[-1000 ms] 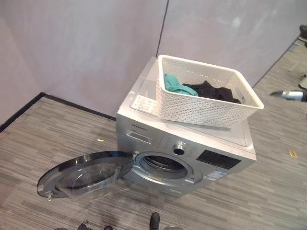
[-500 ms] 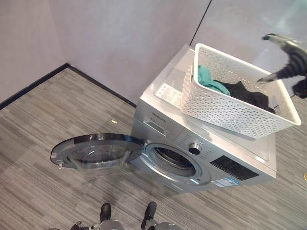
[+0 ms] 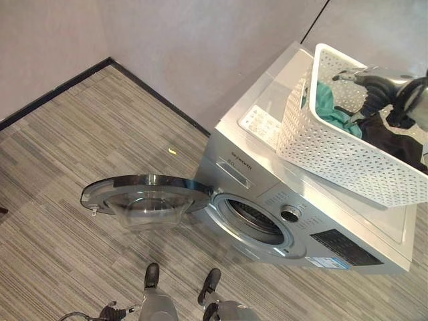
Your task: Grab the laundry basket,head to the washer,open it,put in the laundry and shut it.
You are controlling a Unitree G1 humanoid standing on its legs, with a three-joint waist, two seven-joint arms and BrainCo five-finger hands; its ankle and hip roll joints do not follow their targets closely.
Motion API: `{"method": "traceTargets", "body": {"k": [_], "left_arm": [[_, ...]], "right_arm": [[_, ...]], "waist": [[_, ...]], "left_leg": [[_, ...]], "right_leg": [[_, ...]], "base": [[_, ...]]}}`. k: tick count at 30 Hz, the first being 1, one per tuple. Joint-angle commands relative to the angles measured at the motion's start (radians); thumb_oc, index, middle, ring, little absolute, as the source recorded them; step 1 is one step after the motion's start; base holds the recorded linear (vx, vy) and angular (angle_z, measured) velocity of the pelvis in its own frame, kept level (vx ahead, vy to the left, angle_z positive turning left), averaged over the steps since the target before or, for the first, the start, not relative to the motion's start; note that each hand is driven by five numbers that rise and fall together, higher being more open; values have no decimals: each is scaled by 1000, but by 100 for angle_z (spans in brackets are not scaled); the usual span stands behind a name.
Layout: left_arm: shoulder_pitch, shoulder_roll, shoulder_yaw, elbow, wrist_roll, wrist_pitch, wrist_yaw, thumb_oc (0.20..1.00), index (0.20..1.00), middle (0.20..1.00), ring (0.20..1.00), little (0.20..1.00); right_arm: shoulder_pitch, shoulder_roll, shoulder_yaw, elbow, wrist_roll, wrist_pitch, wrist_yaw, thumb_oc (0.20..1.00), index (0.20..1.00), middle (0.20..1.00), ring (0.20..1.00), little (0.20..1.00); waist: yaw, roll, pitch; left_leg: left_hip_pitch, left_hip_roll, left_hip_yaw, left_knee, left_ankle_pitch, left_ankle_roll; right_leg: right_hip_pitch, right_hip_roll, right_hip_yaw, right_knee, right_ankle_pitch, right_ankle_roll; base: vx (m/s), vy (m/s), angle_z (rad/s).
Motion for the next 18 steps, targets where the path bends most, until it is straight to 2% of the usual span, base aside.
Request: {"method": "traceTargets", "body": {"k": [1,5,8,10,12,15,16,18], "left_arm": [[-11,17,-28,-1,-17,-3,-17,1000,1000,1000,1000,1000],[-24,15,-40,-5,-19,-6,-21,1000,1000,1000,1000,1000],[-40,17,-57,-20,-21,-7,-29,1000,1000,1000,1000,1000],[-42,15,-61,-21,-19,-7,-28,1000,1000,1000,1000,1000],[-47,14,-67,-24,-18,-6,-28,1000,1000,1000,1000,1000],[-71,3,-80,-24,-23,-3,-10,1000,1000,1000,1000,1000],[-71,4,-80,-24,-23,-3,-10,1000,1000,1000,1000,1000],[-95,-3,-88,-18,-23,3,10,1000,1000,1000,1000,1000]], "right_arm": [[-92,-37,3,18,44,36,30,1000,1000,1000,1000,1000],[-94,-1,47,31,11,39,60,1000,1000,1000,1000,1000],[-117,50,128,57,-95,49,93,1000,1000,1000,1000,1000],[-106,67,135,68,-115,47,101,1000,1000,1000,1000,1000],[-82,90,112,73,-140,49,93,1000,1000,1000,1000,1000],[39,211,-13,187,-291,60,-1,1000,1000,1000,1000,1000],[41,212,-15,187,-292,59,-2,1000,1000,1000,1000,1000],[61,298,-49,236,-397,74,-37,1000,1000,1000,1000,1000]], "waist": [[25,-7,33],[31,-6,42],[41,-8,53],[46,-5,58],[48,-4,60],[59,3,77],[60,1,76],[66,7,89]], "left_leg": [[-32,55,-54,-49,48,-28],[-38,53,-55,-49,49,-27],[-50,55,-58,-49,51,-26],[-47,58,-57,-49,47,-27],[-56,56,-61,-49,52,-24],[-68,53,-65,-49,55,-19],[-68,53,-65,-49,55,-19],[-78,52,-69,-49,56,-16]], "right_leg": [[43,-85,-17,-2,13,127],[36,-86,-15,-2,14,127],[28,-88,-17,-2,17,129],[29,-84,-14,-2,14,129],[22,-87,-17,-2,17,129],[8,-86,-11,-2,22,127],[8,-87,-11,-2,22,127],[-3,-88,-7,-2,24,127]], "base": [[0,0,0],[-4,1,-2],[0,0,0],[0,0,0],[0,0,0],[0,0,0],[0,0,0],[-32,7,-1]]}}
